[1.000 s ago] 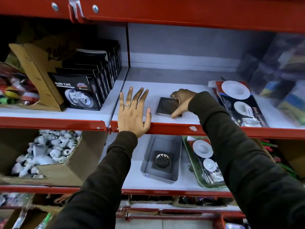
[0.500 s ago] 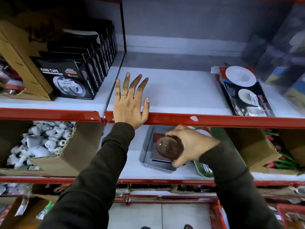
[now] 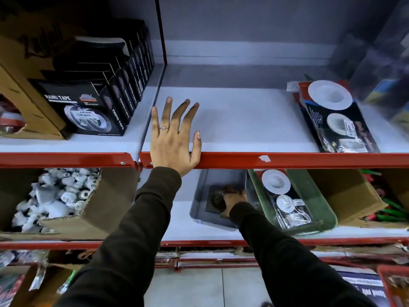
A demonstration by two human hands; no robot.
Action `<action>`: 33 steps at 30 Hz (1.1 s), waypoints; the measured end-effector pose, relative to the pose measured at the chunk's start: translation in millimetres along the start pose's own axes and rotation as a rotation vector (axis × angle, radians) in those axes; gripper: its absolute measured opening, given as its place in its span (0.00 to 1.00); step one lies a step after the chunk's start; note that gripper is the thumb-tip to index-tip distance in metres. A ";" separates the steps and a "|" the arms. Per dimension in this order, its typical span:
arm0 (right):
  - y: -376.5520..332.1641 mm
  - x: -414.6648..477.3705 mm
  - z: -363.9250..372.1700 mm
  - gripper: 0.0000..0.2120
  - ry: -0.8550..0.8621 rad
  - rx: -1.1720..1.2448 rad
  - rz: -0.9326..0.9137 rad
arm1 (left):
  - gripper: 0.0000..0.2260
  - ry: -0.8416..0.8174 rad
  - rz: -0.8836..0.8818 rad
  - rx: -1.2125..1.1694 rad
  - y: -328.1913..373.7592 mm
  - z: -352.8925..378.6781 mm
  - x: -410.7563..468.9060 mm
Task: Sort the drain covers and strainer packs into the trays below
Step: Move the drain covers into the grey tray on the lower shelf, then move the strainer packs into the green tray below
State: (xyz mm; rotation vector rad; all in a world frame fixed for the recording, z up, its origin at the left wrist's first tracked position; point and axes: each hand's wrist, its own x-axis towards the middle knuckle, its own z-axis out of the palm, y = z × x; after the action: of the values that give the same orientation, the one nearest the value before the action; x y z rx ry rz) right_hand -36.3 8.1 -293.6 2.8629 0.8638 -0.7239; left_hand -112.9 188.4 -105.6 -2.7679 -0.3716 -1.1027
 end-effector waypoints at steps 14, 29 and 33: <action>56.7 -151.5 -102.4 0.20 1.161 0.431 -0.267 | 0.34 -0.255 -0.140 -0.085 36.9 -31.2 -2.9; 264.2 -179.1 -216.0 0.25 0.573 0.564 0.307 | 0.32 -0.804 -0.259 -0.284 304.8 -54.6 58.4; 276.6 -189.9 -225.2 0.19 0.641 1.350 0.033 | 0.18 -0.658 -0.465 -0.513 307.8 -60.3 59.8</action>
State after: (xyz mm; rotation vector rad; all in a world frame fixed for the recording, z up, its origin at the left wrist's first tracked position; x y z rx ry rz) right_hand 67.8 -277.3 -27.1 4.4614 0.3282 -0.4204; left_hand -25.0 -109.7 -32.2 -3.5830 -0.9592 -0.3123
